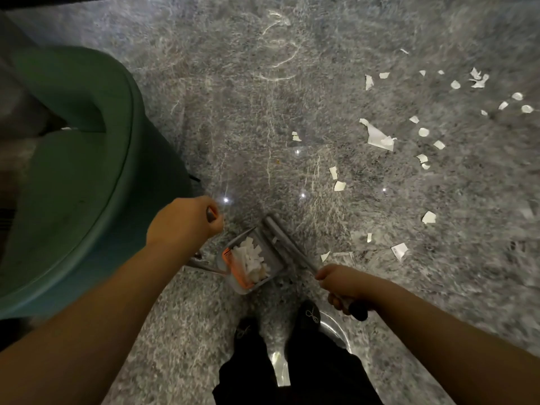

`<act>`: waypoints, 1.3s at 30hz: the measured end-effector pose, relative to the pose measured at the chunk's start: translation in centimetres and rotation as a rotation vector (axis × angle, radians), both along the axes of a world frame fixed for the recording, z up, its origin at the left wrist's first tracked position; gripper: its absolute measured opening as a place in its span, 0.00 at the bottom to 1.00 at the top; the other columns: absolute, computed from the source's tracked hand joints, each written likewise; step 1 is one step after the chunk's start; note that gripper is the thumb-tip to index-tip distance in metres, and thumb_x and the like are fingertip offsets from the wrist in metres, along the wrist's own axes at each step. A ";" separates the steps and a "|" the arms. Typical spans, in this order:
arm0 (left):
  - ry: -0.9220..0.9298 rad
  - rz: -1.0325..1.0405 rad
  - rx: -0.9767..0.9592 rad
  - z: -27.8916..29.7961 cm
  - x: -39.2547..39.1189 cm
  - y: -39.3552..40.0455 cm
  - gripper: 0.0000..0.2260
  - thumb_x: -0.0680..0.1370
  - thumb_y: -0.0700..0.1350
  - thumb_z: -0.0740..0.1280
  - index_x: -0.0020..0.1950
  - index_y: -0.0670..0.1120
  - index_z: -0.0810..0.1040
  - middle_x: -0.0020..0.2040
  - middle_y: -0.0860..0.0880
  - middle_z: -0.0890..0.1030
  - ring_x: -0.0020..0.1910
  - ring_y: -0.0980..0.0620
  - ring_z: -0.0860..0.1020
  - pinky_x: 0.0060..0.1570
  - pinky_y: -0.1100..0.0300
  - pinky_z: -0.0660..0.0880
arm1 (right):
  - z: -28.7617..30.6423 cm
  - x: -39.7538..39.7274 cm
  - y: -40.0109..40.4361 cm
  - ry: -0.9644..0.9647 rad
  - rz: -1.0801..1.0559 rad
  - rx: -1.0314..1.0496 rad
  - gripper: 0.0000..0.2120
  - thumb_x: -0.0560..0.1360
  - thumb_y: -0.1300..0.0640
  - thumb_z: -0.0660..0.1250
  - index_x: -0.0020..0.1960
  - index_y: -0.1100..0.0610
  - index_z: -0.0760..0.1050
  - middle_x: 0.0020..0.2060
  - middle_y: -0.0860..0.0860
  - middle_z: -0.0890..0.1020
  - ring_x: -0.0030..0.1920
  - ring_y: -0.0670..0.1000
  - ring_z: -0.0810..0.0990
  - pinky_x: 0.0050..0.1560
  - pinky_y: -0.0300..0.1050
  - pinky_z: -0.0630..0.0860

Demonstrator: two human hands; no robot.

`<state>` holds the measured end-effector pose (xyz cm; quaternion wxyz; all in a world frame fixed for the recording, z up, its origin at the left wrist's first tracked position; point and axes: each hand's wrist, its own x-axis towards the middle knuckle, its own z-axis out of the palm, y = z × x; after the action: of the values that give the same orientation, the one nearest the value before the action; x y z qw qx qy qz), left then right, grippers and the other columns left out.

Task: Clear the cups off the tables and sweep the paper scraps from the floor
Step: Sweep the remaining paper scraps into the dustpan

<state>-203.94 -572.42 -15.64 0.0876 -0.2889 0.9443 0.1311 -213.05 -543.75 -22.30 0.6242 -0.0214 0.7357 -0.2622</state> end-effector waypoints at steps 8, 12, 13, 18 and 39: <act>0.032 -0.027 0.004 0.2 -0.5 -1.9 0.06 0.74 0.55 0.71 0.44 0.54 0.79 0.31 0.57 0.74 0.31 0.58 0.72 0.28 0.61 0.67 | 1.1 0.2 -1.1 -0.078 -0.162 -0.010 0.13 0.81 0.63 0.58 0.64 0.59 0.71 0.27 0.54 0.70 0.20 0.47 0.68 0.19 0.31 0.65; 0.042 -0.094 0.030 1.0 -1.6 -2.9 0.05 0.73 0.53 0.71 0.43 0.53 0.80 0.34 0.52 0.78 0.32 0.55 0.75 0.33 0.59 0.72 | 2.2 1.0 -0.9 -0.075 -0.283 -0.016 0.11 0.81 0.63 0.57 0.62 0.58 0.72 0.27 0.54 0.71 0.18 0.45 0.67 0.20 0.32 0.64; 0.020 -0.127 0.036 1.3 -2.0 -3.0 0.05 0.74 0.53 0.71 0.44 0.52 0.81 0.35 0.51 0.79 0.33 0.53 0.76 0.35 0.58 0.74 | 2.4 1.2 -0.9 -0.068 -0.317 -0.014 0.11 0.81 0.63 0.56 0.61 0.57 0.72 0.27 0.54 0.71 0.18 0.45 0.68 0.20 0.32 0.64; -0.067 -0.369 0.061 2.0 -4.8 -2.8 0.06 0.75 0.53 0.70 0.47 0.52 0.81 0.36 0.53 0.79 0.35 0.54 0.76 0.38 0.58 0.75 | 2.9 2.5 -0.3 0.003 -0.509 -0.003 0.10 0.80 0.63 0.58 0.59 0.56 0.72 0.30 0.55 0.73 0.18 0.46 0.70 0.20 0.33 0.64; -0.021 -0.771 0.115 -1.3 -12.9 7.4 0.09 0.77 0.53 0.68 0.39 0.54 0.71 0.30 0.51 0.73 0.29 0.52 0.72 0.27 0.58 0.70 | -2.8 6.4 5.1 0.071 -0.993 0.056 0.09 0.79 0.70 0.55 0.55 0.63 0.71 0.25 0.57 0.68 0.13 0.48 0.67 0.16 0.33 0.64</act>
<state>-216.84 -565.03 -16.93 0.1563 0.0911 0.9737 0.1384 -206.62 -538.68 -25.08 0.3990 0.3393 0.6845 -0.5071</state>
